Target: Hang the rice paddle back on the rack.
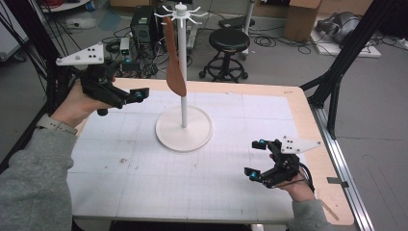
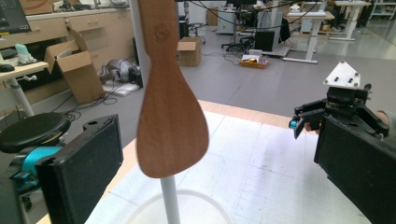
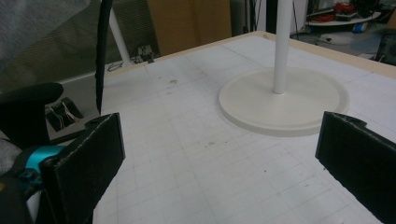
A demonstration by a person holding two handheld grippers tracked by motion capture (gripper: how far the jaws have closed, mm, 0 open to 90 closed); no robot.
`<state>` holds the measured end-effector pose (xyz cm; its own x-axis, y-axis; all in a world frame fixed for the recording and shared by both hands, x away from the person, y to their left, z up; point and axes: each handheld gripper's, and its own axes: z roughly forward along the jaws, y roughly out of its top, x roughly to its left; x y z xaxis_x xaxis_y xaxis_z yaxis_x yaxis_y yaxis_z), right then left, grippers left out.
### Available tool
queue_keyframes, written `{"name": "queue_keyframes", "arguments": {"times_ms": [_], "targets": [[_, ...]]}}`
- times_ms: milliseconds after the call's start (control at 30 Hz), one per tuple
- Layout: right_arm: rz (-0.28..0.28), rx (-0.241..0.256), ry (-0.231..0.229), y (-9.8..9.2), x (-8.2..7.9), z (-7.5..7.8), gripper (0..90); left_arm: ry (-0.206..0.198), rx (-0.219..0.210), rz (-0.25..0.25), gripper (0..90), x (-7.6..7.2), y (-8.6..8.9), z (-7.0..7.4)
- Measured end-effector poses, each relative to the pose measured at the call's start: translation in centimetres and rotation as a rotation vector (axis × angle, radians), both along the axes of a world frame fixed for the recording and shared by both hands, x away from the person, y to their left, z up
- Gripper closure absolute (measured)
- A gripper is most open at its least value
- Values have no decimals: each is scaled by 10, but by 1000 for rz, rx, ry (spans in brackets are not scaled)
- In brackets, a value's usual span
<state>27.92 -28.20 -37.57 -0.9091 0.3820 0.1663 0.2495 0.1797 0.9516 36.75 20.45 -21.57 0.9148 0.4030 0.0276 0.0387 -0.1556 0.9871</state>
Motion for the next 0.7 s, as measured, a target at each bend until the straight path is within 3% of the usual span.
{"name": "queue_keyframes", "arguments": {"times_ms": [300, 700], "targets": [[-2, -2, -2, 0, -1, 0, 2, -9, 24, -4, 16, -12, 2, -18], [-3, -5, -2, 0, 0, 0, 2, -11, -14, 23, 16, -25, 23, -36]]}}
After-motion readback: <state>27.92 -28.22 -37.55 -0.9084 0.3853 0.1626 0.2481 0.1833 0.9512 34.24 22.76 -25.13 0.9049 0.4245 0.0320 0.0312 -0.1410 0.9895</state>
